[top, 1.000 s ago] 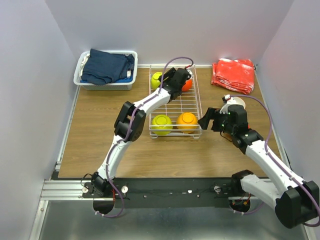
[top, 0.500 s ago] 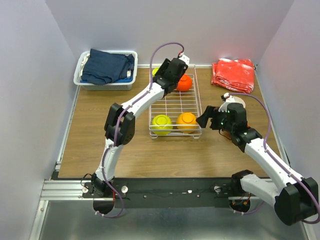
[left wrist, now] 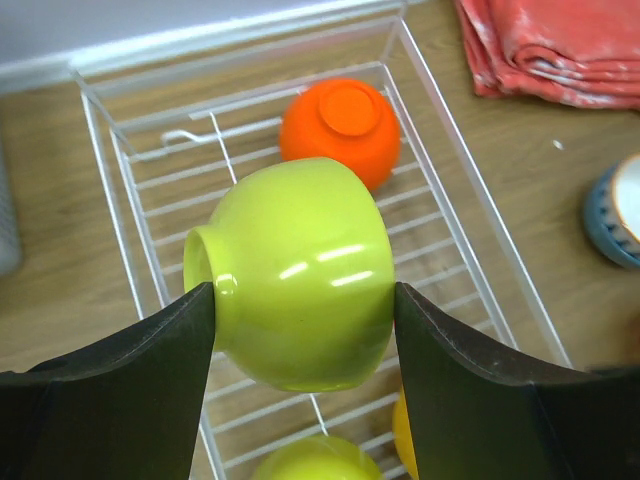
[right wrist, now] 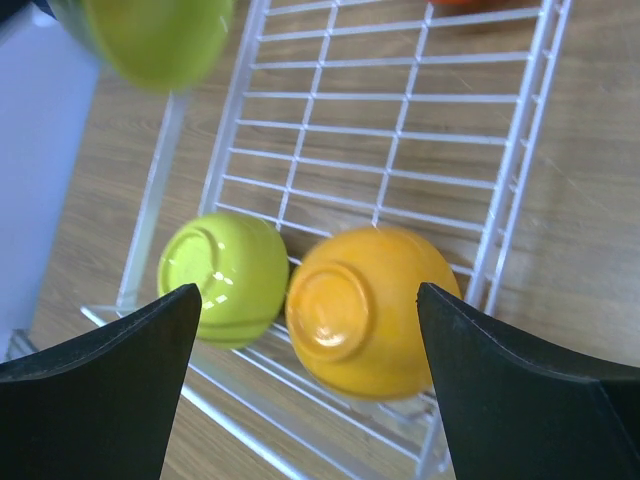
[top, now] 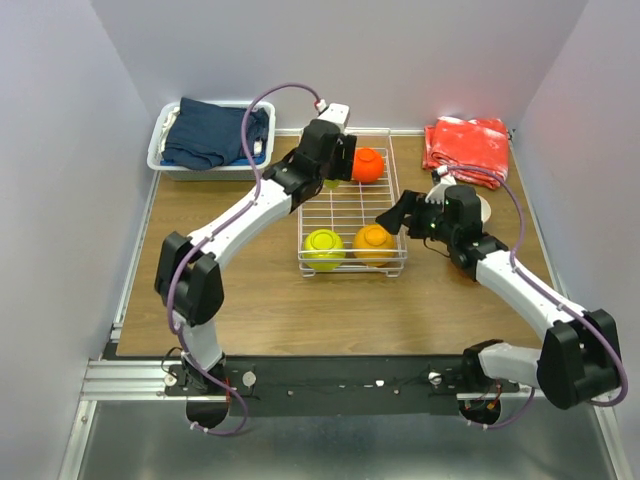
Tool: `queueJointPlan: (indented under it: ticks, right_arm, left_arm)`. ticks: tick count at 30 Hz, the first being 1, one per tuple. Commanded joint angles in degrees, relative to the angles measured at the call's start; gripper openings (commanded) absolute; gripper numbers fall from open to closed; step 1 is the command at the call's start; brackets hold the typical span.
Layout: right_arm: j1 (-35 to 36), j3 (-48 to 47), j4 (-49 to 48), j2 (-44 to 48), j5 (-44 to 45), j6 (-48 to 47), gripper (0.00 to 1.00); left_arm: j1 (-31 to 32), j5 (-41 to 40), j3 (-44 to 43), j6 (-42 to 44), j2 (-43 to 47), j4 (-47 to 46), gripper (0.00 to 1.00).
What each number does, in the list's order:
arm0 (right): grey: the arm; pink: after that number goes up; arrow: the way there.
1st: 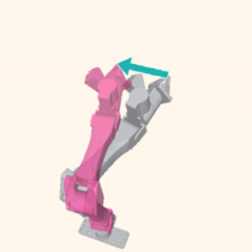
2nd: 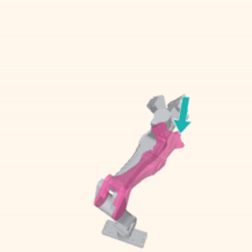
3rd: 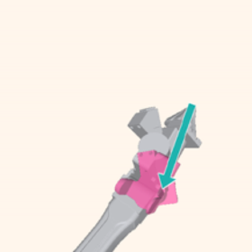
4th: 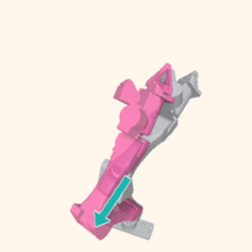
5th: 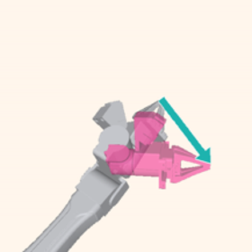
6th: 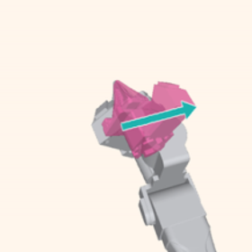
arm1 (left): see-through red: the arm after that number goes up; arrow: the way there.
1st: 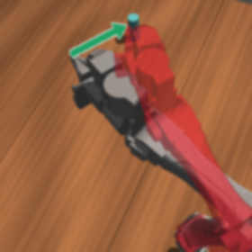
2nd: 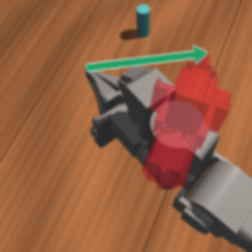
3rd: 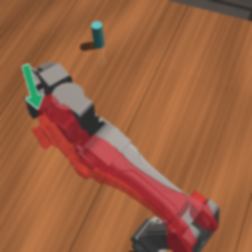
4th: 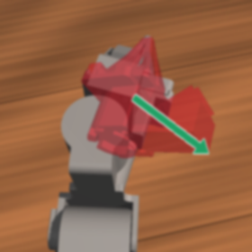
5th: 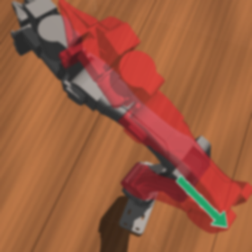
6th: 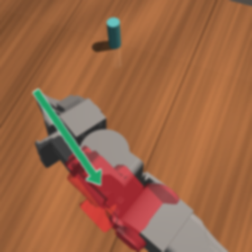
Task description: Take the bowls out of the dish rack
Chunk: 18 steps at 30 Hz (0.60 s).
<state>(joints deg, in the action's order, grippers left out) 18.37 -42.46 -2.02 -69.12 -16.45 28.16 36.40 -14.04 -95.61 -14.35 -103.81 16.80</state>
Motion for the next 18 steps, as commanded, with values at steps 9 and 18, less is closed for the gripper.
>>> queueJointPlan:
  ticks: [9, 18]
  right_arm:
    - [0.09, -7.46, -14.05, -11.37, -8.86, 7.96, 0.95]
    - [0.17, -9.05, -22.57, -16.57, -16.68, 11.03, 0.92]
  left_arm:
    - [-0.89, 13.33, 24.94, -21.85, 21.18, -23.19, 0.21]
    - [-1.07, 16.24, 36.98, -34.07, 27.69, -35.06, 0.21]
